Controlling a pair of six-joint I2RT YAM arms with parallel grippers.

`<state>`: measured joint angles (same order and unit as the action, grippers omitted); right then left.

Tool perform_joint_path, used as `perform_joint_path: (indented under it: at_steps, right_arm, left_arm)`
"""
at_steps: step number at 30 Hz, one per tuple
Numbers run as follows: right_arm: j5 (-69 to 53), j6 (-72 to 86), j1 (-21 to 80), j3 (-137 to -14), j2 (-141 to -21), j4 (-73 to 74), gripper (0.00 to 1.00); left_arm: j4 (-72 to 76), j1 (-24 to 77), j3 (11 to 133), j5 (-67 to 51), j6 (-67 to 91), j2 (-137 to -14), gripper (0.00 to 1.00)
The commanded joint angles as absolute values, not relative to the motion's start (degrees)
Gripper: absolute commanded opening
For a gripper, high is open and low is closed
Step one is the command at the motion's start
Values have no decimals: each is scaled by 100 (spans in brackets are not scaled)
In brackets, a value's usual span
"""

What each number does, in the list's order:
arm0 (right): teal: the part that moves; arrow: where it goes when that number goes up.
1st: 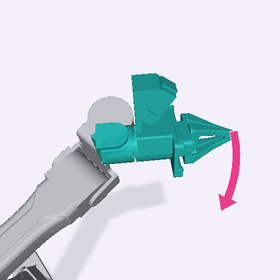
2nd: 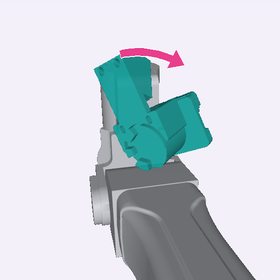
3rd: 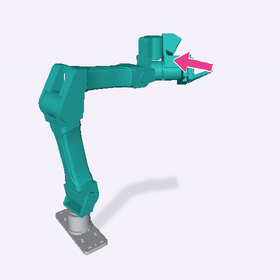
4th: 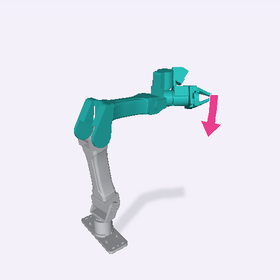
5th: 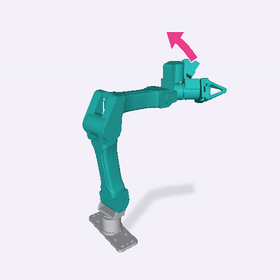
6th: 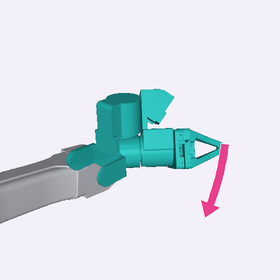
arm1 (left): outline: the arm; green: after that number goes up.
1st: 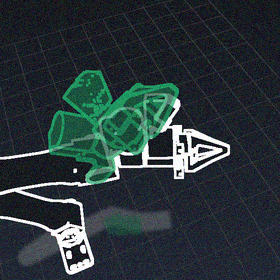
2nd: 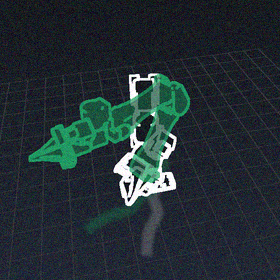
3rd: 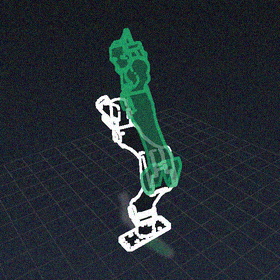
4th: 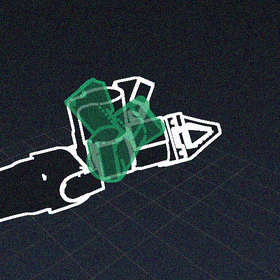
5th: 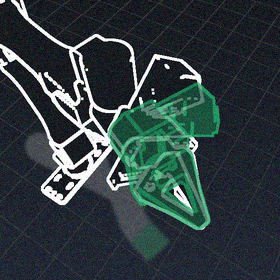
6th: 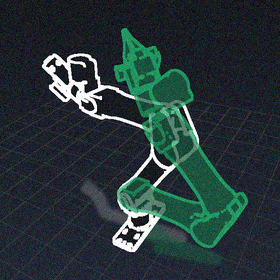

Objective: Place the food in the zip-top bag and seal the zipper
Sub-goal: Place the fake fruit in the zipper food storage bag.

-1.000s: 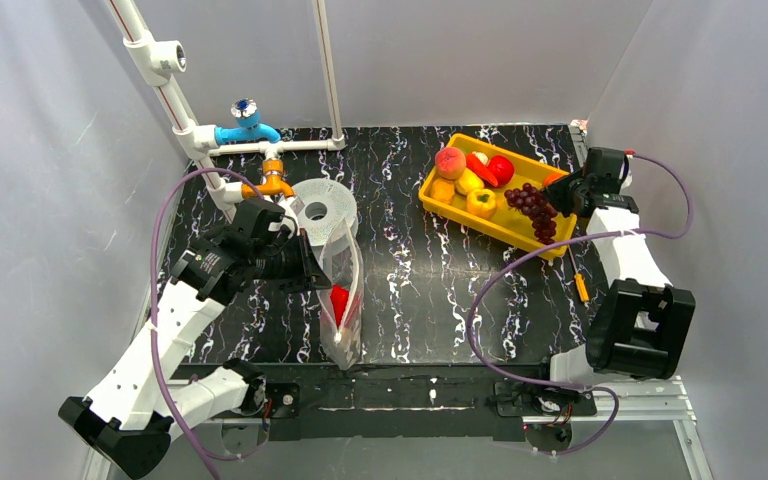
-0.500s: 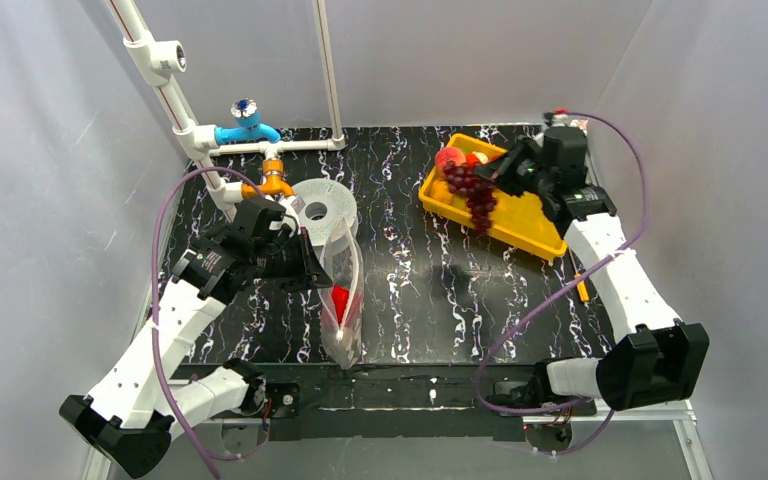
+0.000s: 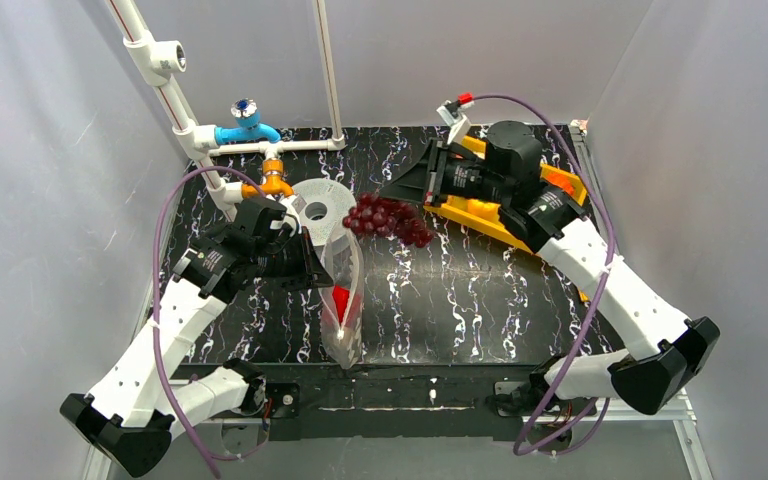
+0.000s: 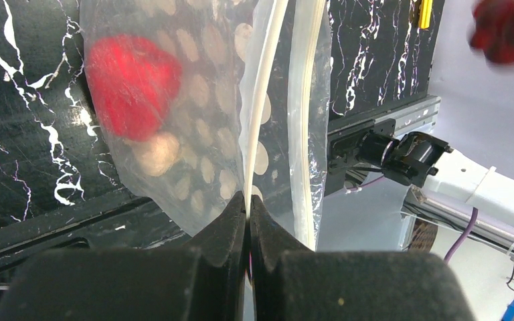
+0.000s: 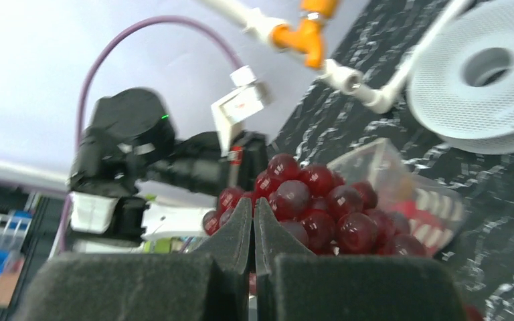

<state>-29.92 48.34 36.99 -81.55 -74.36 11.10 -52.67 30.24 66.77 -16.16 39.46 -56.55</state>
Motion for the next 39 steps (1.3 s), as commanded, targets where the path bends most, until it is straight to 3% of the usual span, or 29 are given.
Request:
perform_joint_path:
  at_steps: [1, 13, 39]
  right_arm:
    - [-3346, 5041, 4099, -8731, -7490, 397, 1]
    - [-3617, 5993, 4472, -8866, -8156, -711, 1]
    - [-3748, 6390, 4646, -8490, -8595, -1281, 1]
  left_arm:
    - [-5273, 3049, 6586, -1710, 3933, -5555, 0]
    - [-5274, 3050, 6605, -1714, 3939, -5557, 0]
    - [-5267, 3050, 6544, -1679, 3885, -5560, 0]
